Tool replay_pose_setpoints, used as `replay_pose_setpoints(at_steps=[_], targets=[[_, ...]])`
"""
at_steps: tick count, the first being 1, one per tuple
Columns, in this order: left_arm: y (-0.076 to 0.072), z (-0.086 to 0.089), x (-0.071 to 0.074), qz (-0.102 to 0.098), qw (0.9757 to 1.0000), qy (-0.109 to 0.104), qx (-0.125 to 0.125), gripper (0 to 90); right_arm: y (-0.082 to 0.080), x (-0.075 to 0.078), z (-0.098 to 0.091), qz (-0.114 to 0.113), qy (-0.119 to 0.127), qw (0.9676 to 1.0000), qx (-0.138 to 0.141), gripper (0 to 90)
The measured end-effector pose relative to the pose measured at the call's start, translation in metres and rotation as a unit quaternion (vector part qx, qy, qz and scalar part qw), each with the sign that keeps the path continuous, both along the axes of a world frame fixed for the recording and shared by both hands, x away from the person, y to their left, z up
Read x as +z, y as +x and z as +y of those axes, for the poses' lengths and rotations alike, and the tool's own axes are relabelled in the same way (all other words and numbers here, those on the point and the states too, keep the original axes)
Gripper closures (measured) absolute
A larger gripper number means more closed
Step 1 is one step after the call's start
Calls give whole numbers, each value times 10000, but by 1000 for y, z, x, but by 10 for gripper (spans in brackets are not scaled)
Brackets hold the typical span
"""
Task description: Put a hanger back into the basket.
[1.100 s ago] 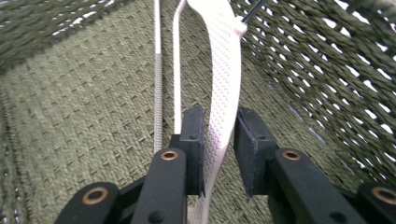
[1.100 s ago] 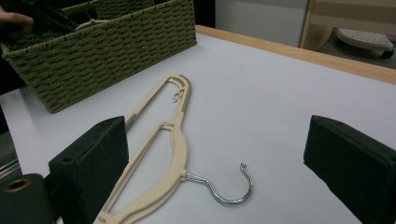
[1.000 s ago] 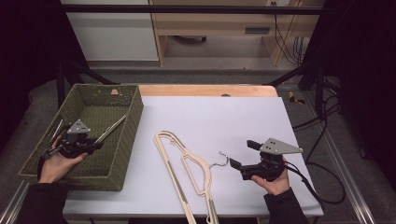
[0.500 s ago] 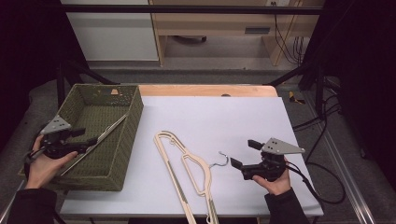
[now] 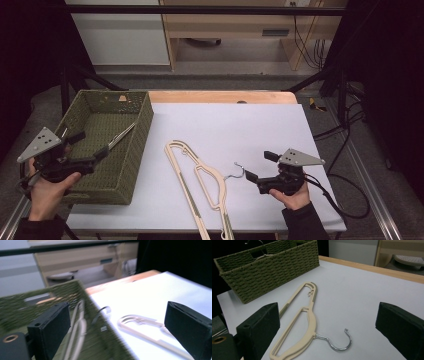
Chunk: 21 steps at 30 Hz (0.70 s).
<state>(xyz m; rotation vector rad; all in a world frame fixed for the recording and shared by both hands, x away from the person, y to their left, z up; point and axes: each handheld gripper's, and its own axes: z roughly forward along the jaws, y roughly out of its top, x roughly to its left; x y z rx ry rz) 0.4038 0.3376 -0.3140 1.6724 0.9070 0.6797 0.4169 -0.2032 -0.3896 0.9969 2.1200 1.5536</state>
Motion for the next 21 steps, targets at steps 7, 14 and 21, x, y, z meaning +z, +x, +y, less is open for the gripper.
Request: replay_pose_setpoints(at_steps=[7, 14, 21], targets=[[-16, -29, -4, -204, 9994, -166, -213, 69, 0, -1, 1, 42, -45, 10000, 8, 54], [-18, -65, -13, -137, 9985, -79, -522, 66, -1, -2, 2, 56, -16, 10000, -47, 55], [-11, -109, -28, 38, 9955, 196, -922, 67, -1, -3, -1, 56, -48, 9999, -74, 61]])
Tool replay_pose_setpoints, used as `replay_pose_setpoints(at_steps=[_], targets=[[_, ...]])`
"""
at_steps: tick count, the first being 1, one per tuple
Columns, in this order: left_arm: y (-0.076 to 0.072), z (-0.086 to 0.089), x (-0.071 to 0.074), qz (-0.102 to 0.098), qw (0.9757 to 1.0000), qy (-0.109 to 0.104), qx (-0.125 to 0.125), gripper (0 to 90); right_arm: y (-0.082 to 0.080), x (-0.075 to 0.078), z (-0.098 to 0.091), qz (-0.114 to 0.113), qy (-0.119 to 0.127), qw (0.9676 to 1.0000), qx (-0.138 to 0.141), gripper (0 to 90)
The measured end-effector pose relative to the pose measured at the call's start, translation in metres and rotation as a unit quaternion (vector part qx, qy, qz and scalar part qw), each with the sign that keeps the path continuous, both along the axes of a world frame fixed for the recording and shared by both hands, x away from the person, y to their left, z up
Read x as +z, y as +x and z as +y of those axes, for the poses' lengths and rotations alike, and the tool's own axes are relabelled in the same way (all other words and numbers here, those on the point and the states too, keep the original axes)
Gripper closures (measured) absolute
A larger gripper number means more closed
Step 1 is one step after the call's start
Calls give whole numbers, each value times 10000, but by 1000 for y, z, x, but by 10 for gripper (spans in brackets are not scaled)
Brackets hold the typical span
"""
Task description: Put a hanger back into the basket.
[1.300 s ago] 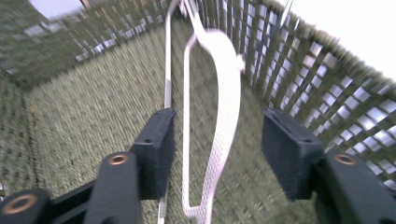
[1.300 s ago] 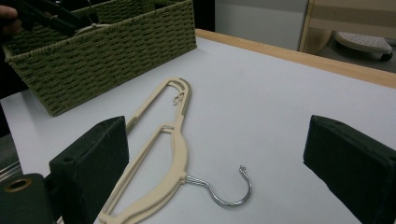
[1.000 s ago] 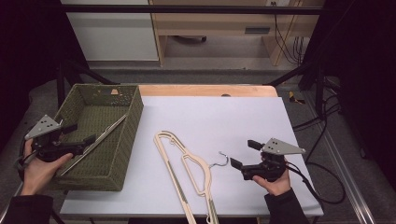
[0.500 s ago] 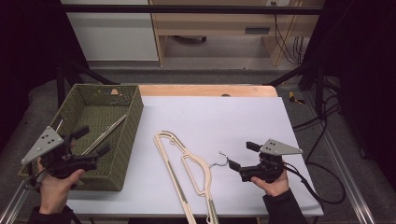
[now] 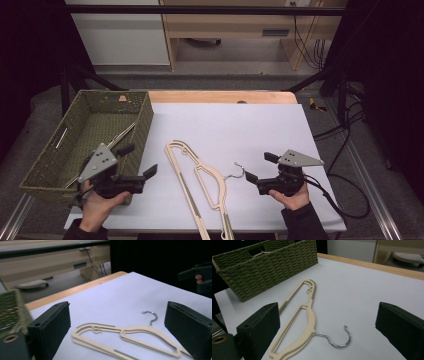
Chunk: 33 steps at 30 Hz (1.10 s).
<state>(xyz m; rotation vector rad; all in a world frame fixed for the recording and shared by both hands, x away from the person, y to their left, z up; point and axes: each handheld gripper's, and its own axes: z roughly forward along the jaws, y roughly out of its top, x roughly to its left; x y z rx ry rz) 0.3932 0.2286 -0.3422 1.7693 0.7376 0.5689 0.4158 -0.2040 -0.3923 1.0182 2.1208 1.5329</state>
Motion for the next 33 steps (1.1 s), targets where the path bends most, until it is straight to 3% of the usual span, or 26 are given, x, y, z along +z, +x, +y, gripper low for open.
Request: replay_pose_setpoints(at_steps=[4, 6, 12, 19, 28, 32, 33], targets=[[10, -32, -13, 183, 9993, 53, -309, 72, -1, 0, -4, -12, -31, 10000, -54, 60], [11, -36, -15, 219, 9991, 57, -349, 77, -1, 0, -5, -37, -90, 9999, -48, 59], [25, -72, -31, 497, 9967, 230, -602, 79, -2, 2, -8, -86, -95, 9999, -106, 59], [38, -95, -39, 691, 9941, 374, -752, 82, -4, 6, -11, -134, 58, 9998, -139, 61], [54, -121, -55, 920, 9902, 606, -856, 96, -4, 8, -15, -191, 67, 9996, -189, 60], [62, -132, -63, 1062, 9878, 719, -887, 104, -5, 9, -15, -211, 88, 9996, -166, 60], [66, -137, -68, 1131, 9858, 845, -906, 109, -5, 10, -16, -223, 120, 9995, -194, 60]])
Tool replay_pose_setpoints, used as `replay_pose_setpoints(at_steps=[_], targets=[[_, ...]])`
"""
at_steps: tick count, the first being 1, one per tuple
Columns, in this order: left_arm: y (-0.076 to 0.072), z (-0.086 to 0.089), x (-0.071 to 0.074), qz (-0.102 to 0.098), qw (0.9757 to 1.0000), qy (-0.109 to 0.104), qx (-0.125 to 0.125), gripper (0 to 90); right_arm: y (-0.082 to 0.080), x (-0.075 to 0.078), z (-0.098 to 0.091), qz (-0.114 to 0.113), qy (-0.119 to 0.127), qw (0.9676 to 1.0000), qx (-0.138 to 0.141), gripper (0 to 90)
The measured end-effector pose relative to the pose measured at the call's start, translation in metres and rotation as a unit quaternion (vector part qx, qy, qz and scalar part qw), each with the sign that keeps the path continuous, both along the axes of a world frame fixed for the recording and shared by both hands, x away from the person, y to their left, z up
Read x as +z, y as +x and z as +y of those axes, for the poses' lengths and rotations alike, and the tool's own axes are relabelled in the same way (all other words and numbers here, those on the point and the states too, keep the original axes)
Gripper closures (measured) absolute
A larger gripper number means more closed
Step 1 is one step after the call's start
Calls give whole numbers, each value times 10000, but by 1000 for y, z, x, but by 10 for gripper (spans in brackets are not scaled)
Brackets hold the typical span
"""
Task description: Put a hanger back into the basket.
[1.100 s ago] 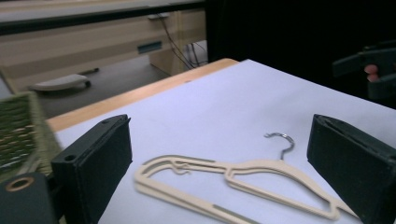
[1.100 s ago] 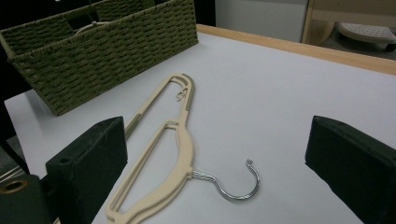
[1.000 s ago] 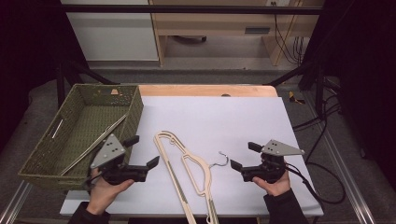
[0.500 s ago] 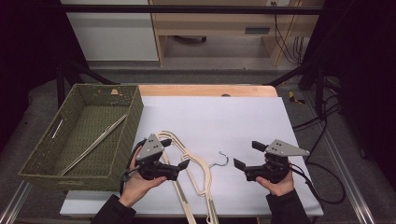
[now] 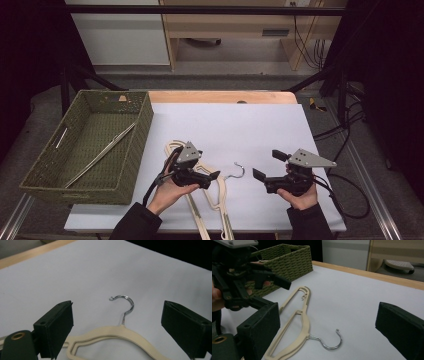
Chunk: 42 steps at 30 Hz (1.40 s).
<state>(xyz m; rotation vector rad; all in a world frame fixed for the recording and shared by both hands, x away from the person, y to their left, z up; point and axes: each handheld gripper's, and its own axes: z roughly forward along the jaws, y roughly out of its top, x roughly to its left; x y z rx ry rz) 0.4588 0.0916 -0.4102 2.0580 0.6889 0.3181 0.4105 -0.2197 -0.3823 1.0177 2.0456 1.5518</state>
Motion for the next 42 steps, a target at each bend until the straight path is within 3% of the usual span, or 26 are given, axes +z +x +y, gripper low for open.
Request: replay_pose_setpoints(at_steps=[9, 19, 26, 30, 37, 42], targets=[[12, -21, -18, 244, 9994, 232, -79, 149, 0, 1, -2, -45, 34, 10000, 15, 60], [22, -42, -36, 451, 9963, 658, -323, 298, 0, 2, -3, -78, 43, 10000, 34, 61], [27, -53, -50, 665, 9926, 900, -474, 475, 0, 2, -3, -71, 45, 10000, 50, 60], [30, -57, -55, 775, 9908, 967, -536, 638, 0, 2, -2, -66, 60, 10000, 35, 61], [34, -60, -60, 923, 9887, 989, -639, 761, 0, 1, -1, -41, 64, 10000, 39, 61], [35, -61, -61, 928, 9887, 991, -631, 824, 0, 1, -1, -58, 45, 10000, 45, 61]])
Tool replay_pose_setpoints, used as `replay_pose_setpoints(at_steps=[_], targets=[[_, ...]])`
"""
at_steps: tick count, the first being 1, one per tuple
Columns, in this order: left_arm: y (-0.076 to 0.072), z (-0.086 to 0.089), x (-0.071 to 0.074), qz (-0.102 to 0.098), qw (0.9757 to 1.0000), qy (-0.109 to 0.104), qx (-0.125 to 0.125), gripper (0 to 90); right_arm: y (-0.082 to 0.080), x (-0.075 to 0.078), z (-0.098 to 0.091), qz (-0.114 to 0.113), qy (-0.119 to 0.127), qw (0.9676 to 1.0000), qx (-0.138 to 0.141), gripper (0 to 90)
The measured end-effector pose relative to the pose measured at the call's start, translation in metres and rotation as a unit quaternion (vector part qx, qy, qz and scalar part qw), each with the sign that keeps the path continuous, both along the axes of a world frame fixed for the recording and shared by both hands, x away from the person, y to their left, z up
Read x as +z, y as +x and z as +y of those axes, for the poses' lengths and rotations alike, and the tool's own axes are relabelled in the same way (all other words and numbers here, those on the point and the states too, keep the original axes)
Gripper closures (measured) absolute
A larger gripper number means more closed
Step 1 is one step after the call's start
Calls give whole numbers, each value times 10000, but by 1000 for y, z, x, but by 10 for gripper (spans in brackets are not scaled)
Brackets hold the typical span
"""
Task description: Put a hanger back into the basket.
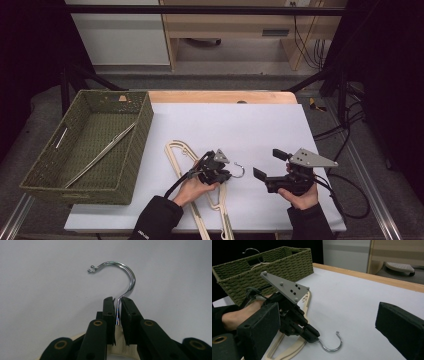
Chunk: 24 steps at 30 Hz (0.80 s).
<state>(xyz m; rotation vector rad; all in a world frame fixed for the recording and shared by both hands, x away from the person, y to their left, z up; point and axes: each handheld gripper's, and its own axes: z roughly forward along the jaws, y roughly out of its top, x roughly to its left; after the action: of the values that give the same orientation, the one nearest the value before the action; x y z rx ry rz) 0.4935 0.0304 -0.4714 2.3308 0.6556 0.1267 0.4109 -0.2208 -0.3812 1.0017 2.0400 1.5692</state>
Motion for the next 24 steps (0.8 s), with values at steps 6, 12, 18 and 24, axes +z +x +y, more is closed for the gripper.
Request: replay_pose_setpoints(at_steps=[6, 12, 18, 24], targets=[[1, 0, 1, 118, 9999, 17, -18, 874, 0, 0, 0, 5, -20, 10000, 29, 61], [0, 1, 4, 86, 9999, 29, -83, 883, 0, -1, 1, 39, -17, 10000, 32, 63], [-4, 9, 17, -103, 9998, -164, -97, 887, 1, -3, 4, 76, -32, 9999, 81, 69], [-10, 19, 30, -286, 9990, -336, -66, 887, 1, -7, 10, 175, -8, 9997, 177, 77]])
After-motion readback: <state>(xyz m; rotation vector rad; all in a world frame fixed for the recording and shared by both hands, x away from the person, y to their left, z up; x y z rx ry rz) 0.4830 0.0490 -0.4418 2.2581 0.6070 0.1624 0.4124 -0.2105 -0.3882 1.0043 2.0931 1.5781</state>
